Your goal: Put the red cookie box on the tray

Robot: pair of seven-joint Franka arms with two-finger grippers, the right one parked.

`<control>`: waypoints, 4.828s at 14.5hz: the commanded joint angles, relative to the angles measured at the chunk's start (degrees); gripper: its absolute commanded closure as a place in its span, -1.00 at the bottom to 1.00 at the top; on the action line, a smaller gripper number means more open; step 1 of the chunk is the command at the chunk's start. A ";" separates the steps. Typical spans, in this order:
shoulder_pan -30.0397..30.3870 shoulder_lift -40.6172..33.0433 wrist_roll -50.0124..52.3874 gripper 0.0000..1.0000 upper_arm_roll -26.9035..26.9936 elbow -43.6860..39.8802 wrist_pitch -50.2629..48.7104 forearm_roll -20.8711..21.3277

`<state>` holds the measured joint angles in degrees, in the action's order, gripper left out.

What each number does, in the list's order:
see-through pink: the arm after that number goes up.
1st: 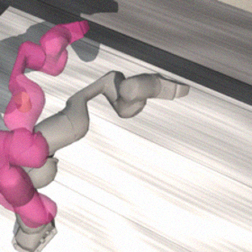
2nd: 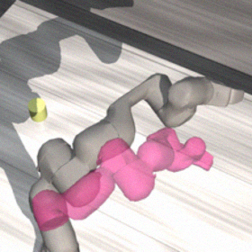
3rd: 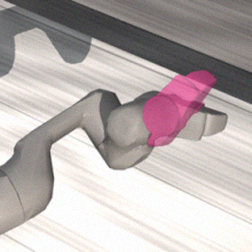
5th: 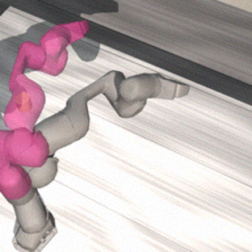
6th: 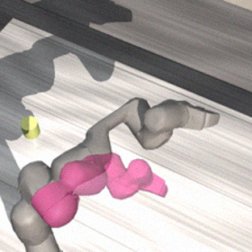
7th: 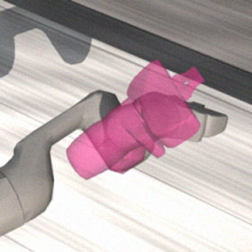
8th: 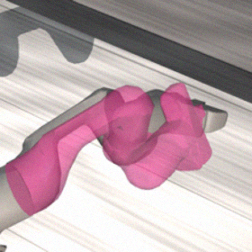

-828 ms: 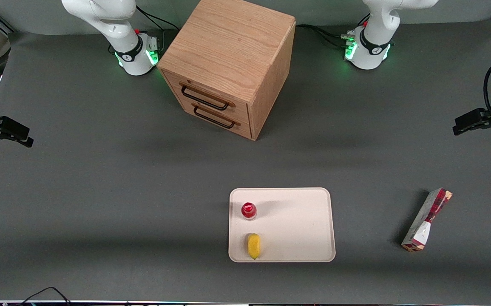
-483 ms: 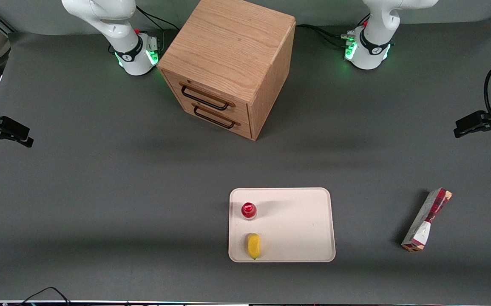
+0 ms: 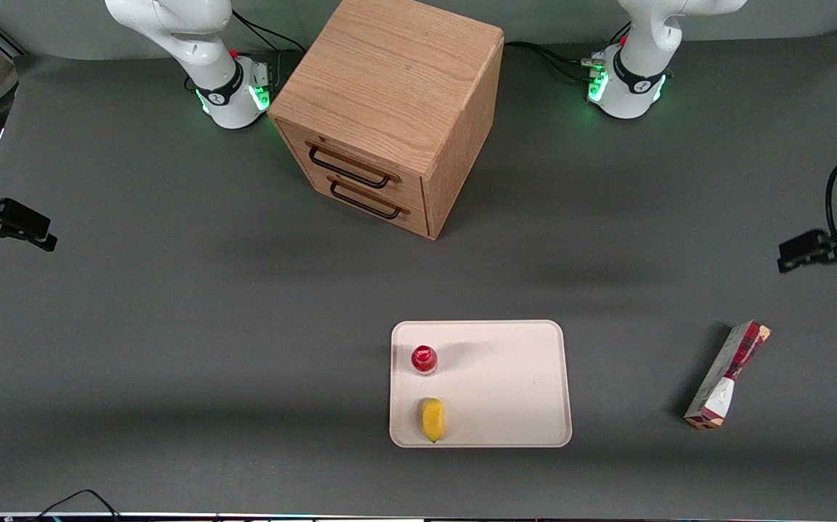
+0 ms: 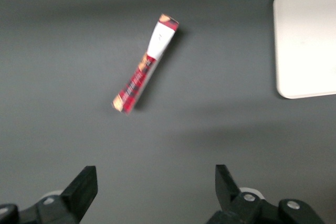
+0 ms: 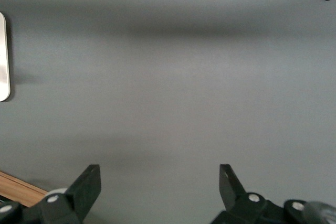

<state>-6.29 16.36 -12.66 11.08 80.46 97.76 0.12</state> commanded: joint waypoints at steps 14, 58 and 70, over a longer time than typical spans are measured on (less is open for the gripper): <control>1.02 29.16 -40.17 -1.00 2.98 -0.48 28.78 -8.56; -8.48 36.63 41.12 1.00 -21.45 -14.10 24.31 11.74; -6.81 33.15 40.26 -1.00 -21.71 -17.10 13.63 14.82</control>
<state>-13.87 54.29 27.80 -10.54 63.07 118.32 14.13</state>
